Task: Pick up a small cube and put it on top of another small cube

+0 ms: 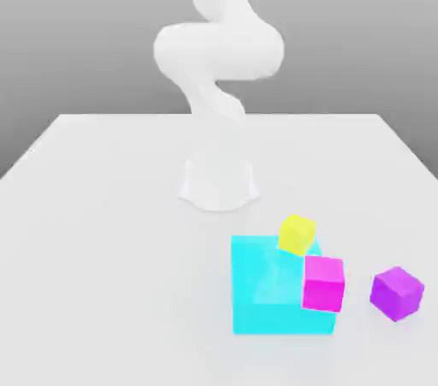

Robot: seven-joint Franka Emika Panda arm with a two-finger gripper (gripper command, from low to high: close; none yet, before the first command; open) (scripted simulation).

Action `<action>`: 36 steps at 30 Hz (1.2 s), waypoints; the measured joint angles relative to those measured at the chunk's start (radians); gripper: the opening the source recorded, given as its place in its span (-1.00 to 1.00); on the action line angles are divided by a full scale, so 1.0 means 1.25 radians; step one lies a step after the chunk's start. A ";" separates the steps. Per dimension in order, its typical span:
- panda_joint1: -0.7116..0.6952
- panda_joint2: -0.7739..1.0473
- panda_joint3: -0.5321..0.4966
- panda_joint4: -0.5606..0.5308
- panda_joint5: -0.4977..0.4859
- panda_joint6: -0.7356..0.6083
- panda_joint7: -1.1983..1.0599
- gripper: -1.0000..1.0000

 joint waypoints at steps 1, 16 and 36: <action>0.016 0.032 0.004 -0.008 0.013 0.014 -0.004 0.00; 0.189 0.468 0.159 -0.126 0.078 0.210 0.029 0.00; 0.384 0.876 0.095 -0.161 -0.197 0.453 0.274 -1.00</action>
